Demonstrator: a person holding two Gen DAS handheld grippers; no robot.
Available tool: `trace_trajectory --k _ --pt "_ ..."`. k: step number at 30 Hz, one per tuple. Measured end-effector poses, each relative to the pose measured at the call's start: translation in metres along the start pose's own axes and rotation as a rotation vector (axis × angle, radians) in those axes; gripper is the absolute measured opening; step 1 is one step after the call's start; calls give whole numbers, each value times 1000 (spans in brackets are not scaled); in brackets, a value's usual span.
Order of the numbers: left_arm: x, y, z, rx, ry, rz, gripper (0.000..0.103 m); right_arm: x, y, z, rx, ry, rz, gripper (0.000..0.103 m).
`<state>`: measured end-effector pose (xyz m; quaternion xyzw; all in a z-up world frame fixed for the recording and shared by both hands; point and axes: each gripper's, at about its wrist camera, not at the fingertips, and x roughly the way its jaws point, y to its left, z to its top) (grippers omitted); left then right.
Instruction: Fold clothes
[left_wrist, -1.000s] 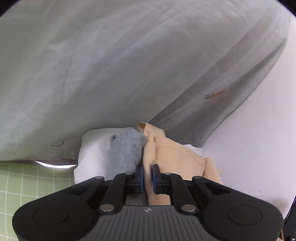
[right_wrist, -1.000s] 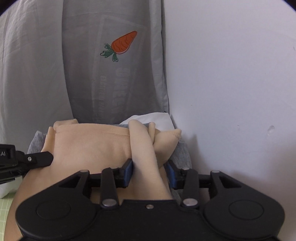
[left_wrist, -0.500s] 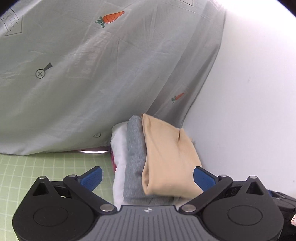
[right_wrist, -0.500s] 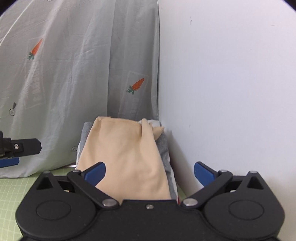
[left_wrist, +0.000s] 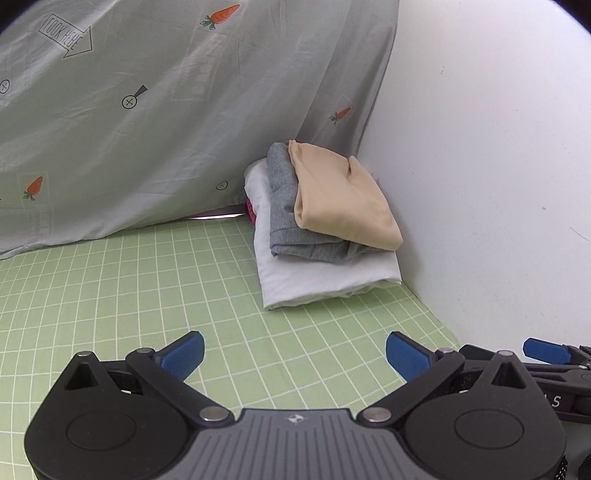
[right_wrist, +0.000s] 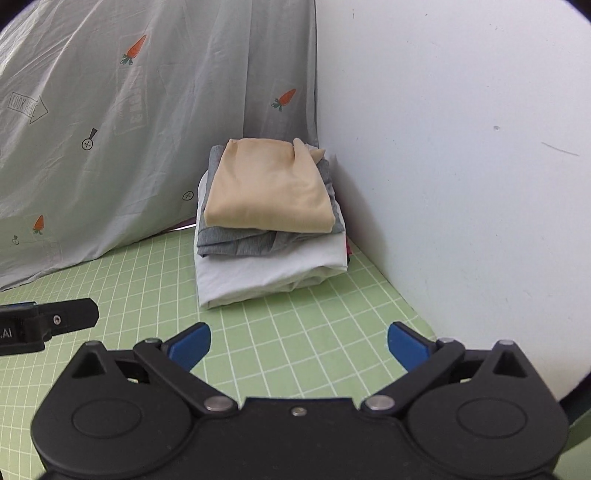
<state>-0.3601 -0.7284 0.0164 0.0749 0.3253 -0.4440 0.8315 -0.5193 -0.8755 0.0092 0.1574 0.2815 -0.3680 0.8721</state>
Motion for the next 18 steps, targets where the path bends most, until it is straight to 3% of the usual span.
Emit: trace_trajectory --k 8,18 --pt "-25 -3 -19 37 1 -24 103 -28 3 -22 25 0 -19 103" --pt "-34 6 -15 35 -13 -34 103 -38 14 -21 33 -27 -24 103"
